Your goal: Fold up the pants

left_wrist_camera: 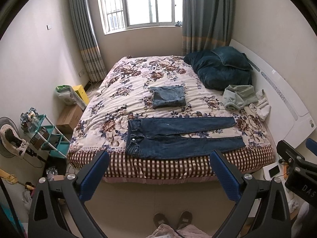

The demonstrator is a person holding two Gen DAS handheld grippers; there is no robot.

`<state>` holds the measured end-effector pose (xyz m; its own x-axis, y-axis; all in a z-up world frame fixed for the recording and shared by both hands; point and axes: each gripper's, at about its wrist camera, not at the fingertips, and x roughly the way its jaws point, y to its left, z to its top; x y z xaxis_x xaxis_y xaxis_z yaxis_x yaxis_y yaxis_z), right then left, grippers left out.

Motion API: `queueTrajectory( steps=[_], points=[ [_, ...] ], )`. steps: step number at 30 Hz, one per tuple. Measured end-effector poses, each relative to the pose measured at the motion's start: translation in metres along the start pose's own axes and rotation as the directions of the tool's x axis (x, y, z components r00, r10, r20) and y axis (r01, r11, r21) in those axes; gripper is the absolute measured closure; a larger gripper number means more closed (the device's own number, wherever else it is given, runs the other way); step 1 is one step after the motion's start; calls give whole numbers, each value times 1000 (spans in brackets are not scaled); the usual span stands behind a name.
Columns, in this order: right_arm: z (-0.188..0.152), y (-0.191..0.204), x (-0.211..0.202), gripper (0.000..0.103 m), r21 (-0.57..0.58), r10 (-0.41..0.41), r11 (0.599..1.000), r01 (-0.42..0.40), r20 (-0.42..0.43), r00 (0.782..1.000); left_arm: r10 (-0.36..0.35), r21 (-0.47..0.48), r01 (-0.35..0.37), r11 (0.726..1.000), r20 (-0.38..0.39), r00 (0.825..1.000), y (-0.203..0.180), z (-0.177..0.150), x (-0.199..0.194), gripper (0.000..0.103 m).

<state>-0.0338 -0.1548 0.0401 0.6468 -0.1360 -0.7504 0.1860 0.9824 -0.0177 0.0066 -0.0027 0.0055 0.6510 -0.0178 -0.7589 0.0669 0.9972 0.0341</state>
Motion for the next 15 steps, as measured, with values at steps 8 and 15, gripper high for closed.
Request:
queueTrajectory(
  steps=[8, 15],
  points=[
    [4, 1, -1, 0, -2, 0, 1000, 0, 1, 1000, 0, -2, 0, 1000, 2, 1000, -3, 3, 0, 0],
    [2, 2, -2, 0, -2, 0, 1000, 0, 1, 1000, 1, -2, -1, 1000, 3, 1000, -3, 3, -1, 0]
  ],
)
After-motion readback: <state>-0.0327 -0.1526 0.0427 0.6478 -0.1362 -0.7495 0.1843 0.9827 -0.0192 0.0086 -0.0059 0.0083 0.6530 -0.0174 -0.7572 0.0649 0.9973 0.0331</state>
